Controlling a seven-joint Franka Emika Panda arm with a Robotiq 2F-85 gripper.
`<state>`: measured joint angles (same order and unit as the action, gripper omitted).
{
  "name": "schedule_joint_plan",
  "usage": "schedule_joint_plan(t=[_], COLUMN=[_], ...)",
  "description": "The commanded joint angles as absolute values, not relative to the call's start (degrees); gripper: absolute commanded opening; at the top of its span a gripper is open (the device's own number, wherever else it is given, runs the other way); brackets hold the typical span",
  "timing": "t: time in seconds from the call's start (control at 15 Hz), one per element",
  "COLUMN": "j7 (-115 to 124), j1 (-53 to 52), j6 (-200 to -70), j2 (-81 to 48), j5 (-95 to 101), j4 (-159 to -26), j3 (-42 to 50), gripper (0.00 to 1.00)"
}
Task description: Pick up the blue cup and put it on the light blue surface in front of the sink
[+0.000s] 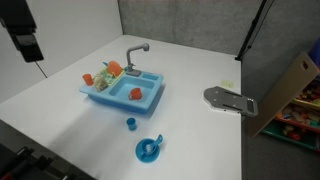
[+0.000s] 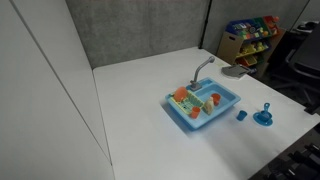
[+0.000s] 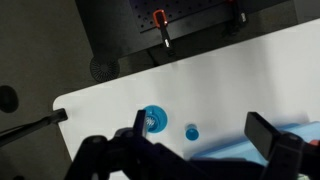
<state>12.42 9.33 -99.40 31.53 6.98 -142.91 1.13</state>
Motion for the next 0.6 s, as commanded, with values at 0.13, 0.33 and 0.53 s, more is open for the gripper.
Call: schedule_joint_plan(t=[0.13,0.33,0.53], j7=[13.6,15.1,17.6], j1=[11.9,13.4,14.5], j6=[-104.9,-109.7,-114.1], j2=[23.3,18.5,13.2], j5=[7.7,7.6,7.4], j4=[-140.4,-139.9,-138.8], j3=[5.1,6.5,7.7], gripper=[1.00,1.00,1.00])
